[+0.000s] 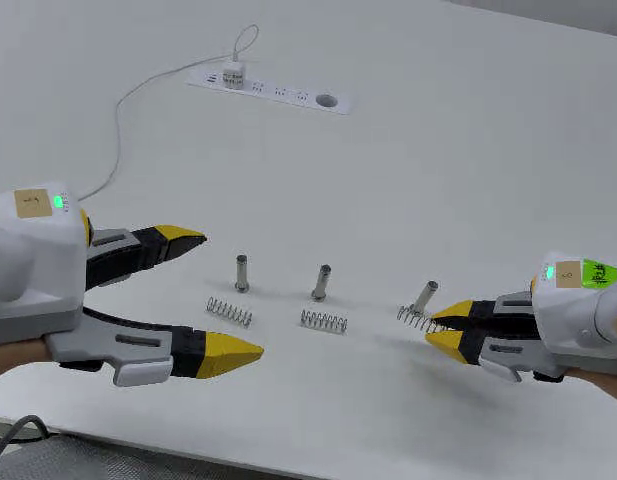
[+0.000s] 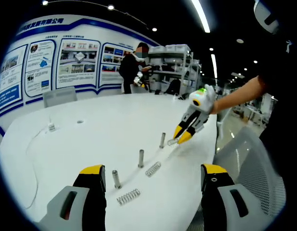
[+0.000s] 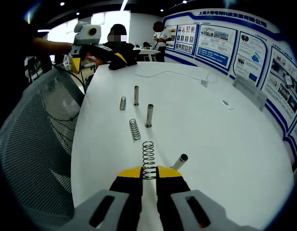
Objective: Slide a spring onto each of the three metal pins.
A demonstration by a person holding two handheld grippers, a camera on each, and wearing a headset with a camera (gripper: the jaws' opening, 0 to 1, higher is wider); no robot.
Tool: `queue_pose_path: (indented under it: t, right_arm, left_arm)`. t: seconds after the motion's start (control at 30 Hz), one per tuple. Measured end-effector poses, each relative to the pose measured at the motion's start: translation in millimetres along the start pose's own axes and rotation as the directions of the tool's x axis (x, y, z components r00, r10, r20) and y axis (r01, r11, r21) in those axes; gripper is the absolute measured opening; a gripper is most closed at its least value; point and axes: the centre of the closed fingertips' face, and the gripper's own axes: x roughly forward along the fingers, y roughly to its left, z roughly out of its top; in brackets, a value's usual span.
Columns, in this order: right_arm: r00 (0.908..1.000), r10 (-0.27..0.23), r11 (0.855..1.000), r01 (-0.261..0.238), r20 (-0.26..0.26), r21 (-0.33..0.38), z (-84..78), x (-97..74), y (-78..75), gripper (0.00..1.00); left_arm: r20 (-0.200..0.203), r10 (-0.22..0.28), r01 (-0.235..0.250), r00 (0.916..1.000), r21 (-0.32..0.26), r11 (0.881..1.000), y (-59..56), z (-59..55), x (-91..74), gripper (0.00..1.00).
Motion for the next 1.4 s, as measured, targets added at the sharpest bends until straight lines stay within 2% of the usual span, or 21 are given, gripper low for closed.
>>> queue_pose_path:
  t: [0.2, 0.57, 0.77, 0.87, 0.97, 1.1, 1.27, 1.4]
  right_arm:
    - [0.9995, -0.008, 1.0, 0.008, 0.032, -0.022, 17.9, -5.6, 7.1, 0.11]
    - [0.9975, -0.009, 0.998, 0.013, 0.07, -0.061, 41.2, -13.1, 11.8, 0.11]
    - [0.9959, 0.011, 0.996, -0.003, 0.09, -0.092, 57.4, -12.7, 18.7, 0.11]
    - [0.9956, 0.024, 0.993, -0.013, 0.091, -0.121, 62.9, -11.3, 23.0, 0.11]
    - [0.9948, 0.034, 0.991, -0.022, 0.095, -0.13, 67.0, -9.3, 26.1, 0.11]
    - [0.9939, 0.05, 0.989, -0.036, 0.098, -0.145, 73.1, -7.9, 32.4, 0.11]
    - [0.9915, 0.073, 0.984, -0.054, 0.108, -0.168, 81.8, -8.0, 40.3, 0.11]
    - [0.9905, 0.09, 0.98, -0.069, 0.105, -0.187, 83.3, -5.3, 45.8, 0.11]
  left_arm:
    - [-0.004, -0.006, 0.006, 1.0, 0.019, 1.0, 1.4, 4.2, -1.4, 0.82]
    - [-0.016, -0.046, 0.047, 0.9988, 0.036, 0.998, -9.7, 4.9, 3.3, 0.81]
    - [-0.002, -0.057, 0.057, 0.9984, 0.039, 0.998, -11.6, 10.9, 5.3, 0.79]
    - [-0.003, -0.086, 0.086, 0.9963, 0.038, 0.996, -16.8, 12.5, 8.4, 0.76]
    - [-0.027, -0.115, 0.116, 0.993, 0.053, 0.992, -22.6, 8.5, 14.4, 0.74]
    - [-0.037, -0.145, 0.146, 0.9888, 0.055, 0.988, -28.4, 6.6, 20.7, 0.71]
    - [-0.025, -0.178, 0.18, 0.9837, 0.064, 0.982, -37.6, 10.8, 29.8, 0.67]
    - [0.0, -0.213, 0.213, 0.977, 0.041, 0.976, -46.0, 14.7, 37.1, 0.64]
